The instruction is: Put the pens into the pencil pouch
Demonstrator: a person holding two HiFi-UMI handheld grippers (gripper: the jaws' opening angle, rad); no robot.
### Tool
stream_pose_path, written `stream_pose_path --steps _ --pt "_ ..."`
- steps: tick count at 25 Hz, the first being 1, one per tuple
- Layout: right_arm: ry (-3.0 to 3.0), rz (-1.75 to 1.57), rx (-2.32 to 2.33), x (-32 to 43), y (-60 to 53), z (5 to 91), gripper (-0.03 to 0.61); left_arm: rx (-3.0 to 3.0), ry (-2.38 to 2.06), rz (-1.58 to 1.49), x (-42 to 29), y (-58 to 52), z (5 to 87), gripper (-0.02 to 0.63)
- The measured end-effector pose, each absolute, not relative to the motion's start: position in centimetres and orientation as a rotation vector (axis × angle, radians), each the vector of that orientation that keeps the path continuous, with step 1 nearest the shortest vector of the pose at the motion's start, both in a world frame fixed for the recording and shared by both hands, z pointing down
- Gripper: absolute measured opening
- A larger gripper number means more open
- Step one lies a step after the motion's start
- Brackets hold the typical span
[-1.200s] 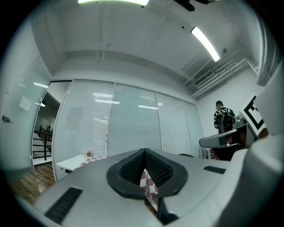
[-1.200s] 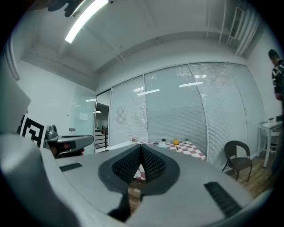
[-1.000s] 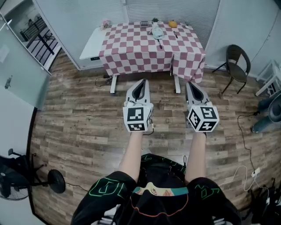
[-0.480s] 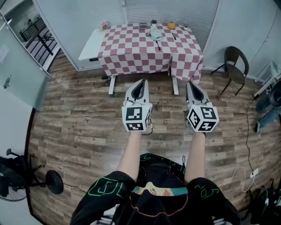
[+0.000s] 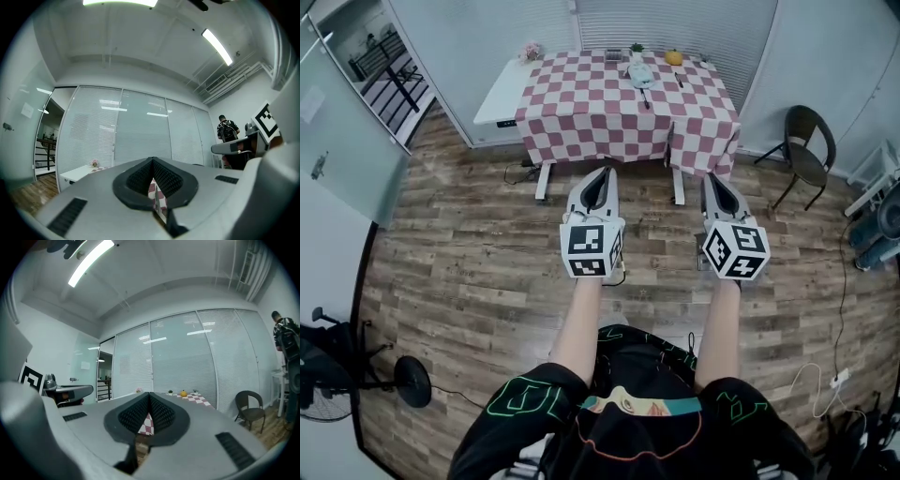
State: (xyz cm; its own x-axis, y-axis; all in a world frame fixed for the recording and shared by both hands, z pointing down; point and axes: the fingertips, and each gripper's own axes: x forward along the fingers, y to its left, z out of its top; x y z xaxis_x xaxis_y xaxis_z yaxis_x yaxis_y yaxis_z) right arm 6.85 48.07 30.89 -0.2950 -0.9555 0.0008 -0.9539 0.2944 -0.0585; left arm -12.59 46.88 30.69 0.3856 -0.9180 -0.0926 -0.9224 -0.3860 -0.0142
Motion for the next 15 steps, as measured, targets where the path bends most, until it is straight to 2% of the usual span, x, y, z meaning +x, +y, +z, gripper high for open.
stream_pose_path --steps 8,15 --pt "2.549 -0.079 -1.776 4.3 46.2 31.2 0.002 -2.520 1.788 0.105 -15.8 45.5 31.0 -0.003" --pt "2.491 -0.093 -1.844 7.0 42.2 31.8 0.002 -2.554 1.758 0.121 -14.1 40.9 31.9 -0.002"
